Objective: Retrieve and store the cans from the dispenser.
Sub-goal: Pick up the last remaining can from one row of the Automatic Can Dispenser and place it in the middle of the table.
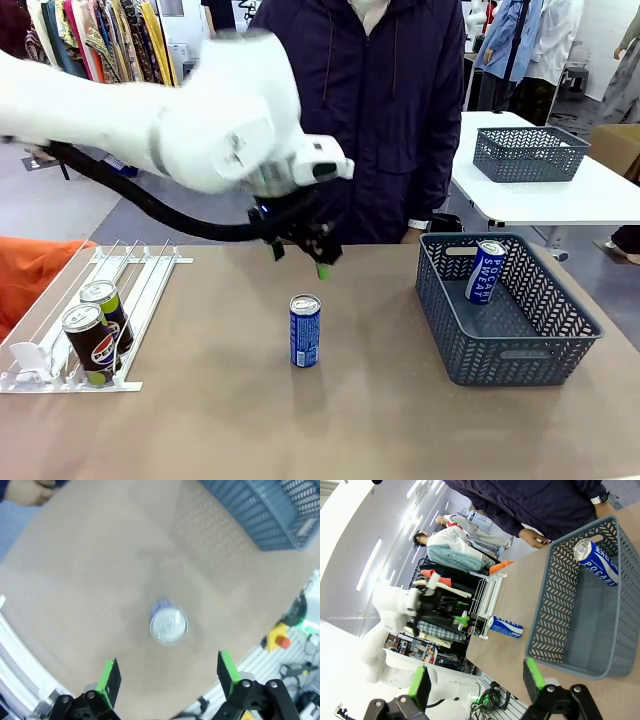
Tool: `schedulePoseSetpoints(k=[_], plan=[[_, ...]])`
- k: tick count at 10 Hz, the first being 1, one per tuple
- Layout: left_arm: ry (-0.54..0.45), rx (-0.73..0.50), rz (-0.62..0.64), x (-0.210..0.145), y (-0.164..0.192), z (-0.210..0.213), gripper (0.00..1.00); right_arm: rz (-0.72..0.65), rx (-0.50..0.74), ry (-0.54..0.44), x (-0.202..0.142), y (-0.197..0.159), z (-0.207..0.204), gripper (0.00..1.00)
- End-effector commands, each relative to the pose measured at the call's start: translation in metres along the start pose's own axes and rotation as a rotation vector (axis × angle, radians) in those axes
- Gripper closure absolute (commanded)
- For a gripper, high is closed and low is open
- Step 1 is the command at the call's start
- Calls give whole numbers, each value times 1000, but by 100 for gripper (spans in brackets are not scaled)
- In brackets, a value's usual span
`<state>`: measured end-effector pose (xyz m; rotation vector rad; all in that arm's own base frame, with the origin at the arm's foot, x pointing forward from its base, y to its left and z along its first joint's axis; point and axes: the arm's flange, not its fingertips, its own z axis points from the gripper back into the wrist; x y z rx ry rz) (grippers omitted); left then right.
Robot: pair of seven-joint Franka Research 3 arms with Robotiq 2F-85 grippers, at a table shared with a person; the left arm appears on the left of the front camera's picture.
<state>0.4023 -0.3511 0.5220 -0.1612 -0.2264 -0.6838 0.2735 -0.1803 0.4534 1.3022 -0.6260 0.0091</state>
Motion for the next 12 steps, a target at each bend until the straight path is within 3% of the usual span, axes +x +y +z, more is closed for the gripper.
schedulePoseSetpoints(k=[1, 3, 5, 8, 10, 11, 12], plan=[[32, -145, -20, -58, 45, 53, 0, 21, 21, -24, 4, 2, -1, 0], [-45, -336, 20, -123, 103, 102, 0, 21, 21, -24, 4, 2, -1, 0], [-229, -418, 231, -209, 184, 136, 0, 21, 21, -24, 4, 2, -1, 0], [-488, -718, 454, -342, 292, 135, 0, 21, 21, -24, 4, 2, -1, 0], [-589, -879, 618, -378, 331, 110, 0, 21, 21, -24, 4, 2, -1, 0], [-580, -911, 638, -376, 336, 105, 0, 21, 21, -24, 4, 2, -1, 0], [-538, -790, 574, -400, 321, 125, 0, 21, 21, -24, 4, 2, -1, 0]])
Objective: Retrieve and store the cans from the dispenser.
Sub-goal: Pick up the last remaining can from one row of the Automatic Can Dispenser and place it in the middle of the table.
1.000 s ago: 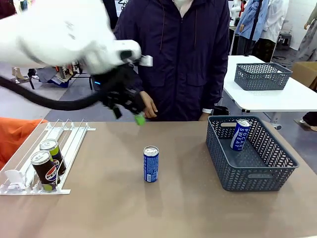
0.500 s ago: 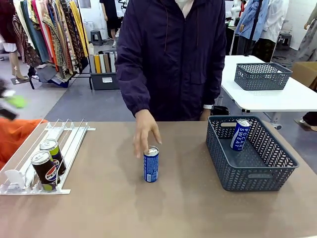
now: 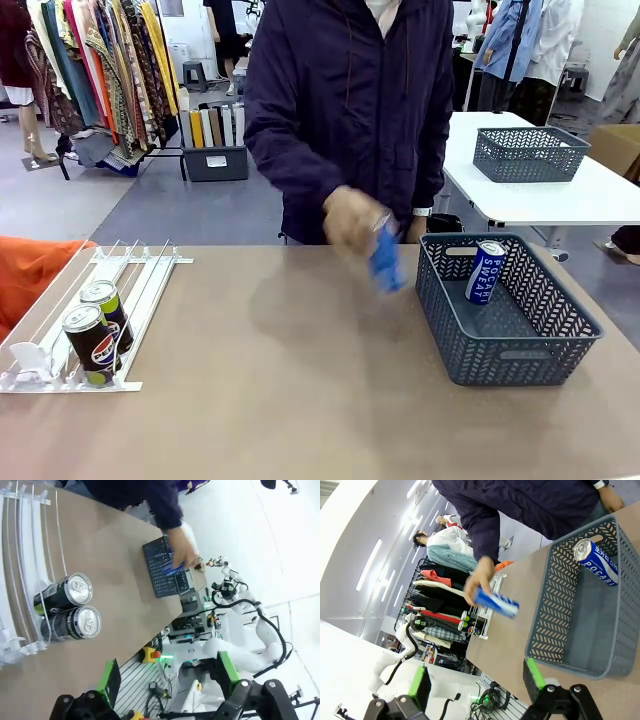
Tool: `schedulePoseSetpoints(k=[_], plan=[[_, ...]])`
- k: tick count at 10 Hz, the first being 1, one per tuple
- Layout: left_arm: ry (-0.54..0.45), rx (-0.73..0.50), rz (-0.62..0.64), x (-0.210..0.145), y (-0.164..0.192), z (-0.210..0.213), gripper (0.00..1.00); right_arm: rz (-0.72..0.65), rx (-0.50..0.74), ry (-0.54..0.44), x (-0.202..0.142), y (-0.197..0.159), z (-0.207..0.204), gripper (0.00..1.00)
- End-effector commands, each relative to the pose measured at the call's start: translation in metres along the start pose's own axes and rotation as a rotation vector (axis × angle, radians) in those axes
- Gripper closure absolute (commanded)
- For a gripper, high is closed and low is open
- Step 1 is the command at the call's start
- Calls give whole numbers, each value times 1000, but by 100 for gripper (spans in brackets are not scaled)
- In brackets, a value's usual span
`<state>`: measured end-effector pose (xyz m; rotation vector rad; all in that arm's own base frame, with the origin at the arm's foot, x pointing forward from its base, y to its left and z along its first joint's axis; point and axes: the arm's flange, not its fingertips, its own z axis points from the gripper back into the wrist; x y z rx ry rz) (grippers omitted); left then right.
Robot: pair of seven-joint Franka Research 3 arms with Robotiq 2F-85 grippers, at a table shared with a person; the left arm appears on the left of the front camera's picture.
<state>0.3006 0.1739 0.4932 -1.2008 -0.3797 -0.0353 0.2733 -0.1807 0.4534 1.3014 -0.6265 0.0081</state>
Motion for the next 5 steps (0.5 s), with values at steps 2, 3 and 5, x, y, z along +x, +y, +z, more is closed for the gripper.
schedulePoseSetpoints(k=[2, 3, 5], plan=[[33, 55, -75, -7, -26, 2, 0, 21, 22, -23, 4, 2, -1, 0], [33, 55, -75, -7, -26, 2, 0, 21, 22, -23, 4, 2, -1, 0], [33, 55, -75, -7, -26, 2, 0, 21, 22, -23, 4, 2, -1, 0]])
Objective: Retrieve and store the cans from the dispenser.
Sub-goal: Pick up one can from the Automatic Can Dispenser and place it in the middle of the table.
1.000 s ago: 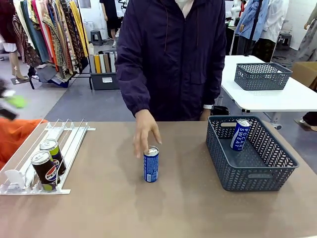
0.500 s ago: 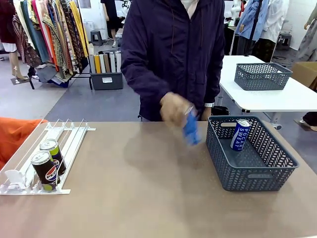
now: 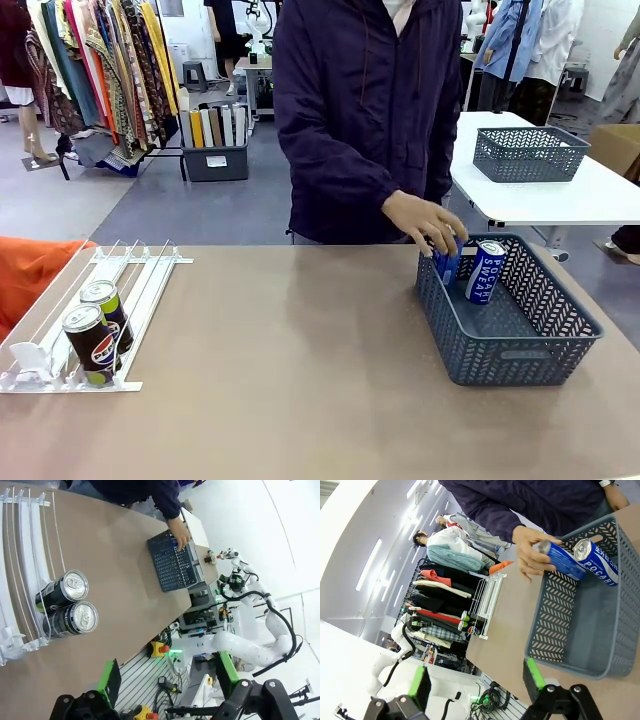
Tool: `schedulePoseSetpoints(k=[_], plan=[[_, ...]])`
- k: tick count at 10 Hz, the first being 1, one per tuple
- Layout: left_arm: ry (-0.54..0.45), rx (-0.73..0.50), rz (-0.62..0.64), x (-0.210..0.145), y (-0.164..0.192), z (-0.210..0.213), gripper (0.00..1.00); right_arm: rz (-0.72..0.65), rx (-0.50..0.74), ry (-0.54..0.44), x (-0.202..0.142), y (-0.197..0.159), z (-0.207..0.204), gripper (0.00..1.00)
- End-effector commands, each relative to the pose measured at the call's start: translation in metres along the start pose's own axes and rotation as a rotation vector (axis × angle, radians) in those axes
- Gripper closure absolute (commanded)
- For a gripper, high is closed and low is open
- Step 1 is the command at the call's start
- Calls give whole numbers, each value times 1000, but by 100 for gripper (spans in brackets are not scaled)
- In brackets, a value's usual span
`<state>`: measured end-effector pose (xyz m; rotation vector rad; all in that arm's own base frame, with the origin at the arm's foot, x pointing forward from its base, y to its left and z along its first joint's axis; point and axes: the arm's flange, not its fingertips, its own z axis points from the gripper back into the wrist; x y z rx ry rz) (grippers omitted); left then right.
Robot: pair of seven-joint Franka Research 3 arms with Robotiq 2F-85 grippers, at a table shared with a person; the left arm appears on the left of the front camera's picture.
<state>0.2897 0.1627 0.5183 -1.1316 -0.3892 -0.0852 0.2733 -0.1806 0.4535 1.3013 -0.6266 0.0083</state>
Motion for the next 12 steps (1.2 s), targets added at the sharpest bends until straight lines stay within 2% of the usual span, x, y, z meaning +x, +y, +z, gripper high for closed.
schedulePoseSetpoints(k=[1, 8, 9, 10, 11, 12], plan=[[8, -3, -21, -3, 3, 1, 0, 21, 22, -23, 4, 2, -1, 0], [2, -2, 0, 0, 3, 0, 0, 21, 22, -23, 4, 2, -1, 0], [100, 122, -113, 1, -17, -13, 0, 21, 22, -23, 4, 2, -1, 0], [213, 418, -97, -1, -37, -30, 0, 21, 22, -23, 4, 2, -1, 0], [368, 560, -155, 1, -53, -51, 0, 21, 22, -23, 4, 2, -1, 0], [449, 702, -180, 5, -65, -80, 0, 21, 22, -23, 4, 2, -1, 0]])
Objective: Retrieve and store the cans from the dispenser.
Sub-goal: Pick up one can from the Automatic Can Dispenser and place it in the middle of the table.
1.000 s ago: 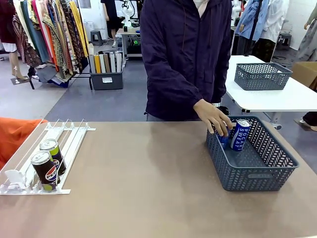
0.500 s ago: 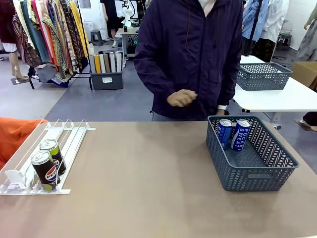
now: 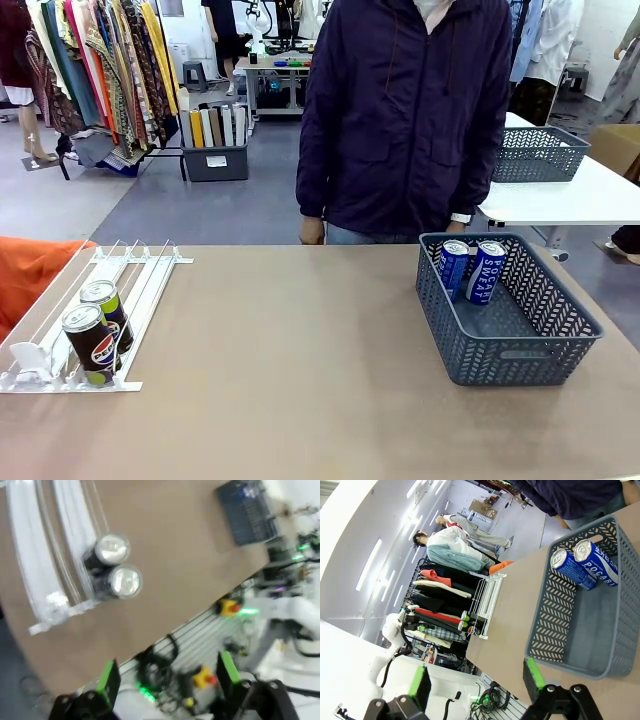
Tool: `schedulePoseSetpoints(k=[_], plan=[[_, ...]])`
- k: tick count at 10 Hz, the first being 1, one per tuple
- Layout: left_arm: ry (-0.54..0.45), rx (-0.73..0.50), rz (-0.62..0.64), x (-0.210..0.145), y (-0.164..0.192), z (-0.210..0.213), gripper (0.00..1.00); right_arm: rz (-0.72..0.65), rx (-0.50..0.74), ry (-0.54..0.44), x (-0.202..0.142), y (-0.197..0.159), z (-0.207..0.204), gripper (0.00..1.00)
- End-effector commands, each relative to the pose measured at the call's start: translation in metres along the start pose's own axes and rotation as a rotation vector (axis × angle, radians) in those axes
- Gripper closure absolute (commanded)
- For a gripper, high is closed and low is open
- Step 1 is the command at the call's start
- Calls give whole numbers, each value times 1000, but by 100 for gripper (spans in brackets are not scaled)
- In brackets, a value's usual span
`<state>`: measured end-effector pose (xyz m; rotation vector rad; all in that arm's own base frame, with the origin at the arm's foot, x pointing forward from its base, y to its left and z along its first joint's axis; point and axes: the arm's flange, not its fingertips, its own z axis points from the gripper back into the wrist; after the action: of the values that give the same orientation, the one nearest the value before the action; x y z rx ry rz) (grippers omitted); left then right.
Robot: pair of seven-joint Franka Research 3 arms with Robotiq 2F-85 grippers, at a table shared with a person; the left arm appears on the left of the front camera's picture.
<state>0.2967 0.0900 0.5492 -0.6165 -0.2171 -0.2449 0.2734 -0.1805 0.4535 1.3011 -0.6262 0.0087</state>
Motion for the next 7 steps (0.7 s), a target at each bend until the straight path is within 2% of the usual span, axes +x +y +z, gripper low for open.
schedulePoseSetpoints(k=[1, 3, 4, 5, 7], plan=[[232, 346, -42, 17, -33, -37, 0, 21, 23, -24, 4, 2, -1, 0], [207, 429, 5, 39, -46, -67, 0, 21, 23, -24, 4, 2, -1, 0], [134, 408, 59, 49, -52, -78, 0, 21, 23, -24, 4, 2, -1, 0], [190, 384, -39, 33, -60, -58, 0, 21, 23, -24, 4, 2, -1, 0], [190, 384, -39, 33, -60, -58, 0, 21, 23, -24, 4, 2, -1, 0]])
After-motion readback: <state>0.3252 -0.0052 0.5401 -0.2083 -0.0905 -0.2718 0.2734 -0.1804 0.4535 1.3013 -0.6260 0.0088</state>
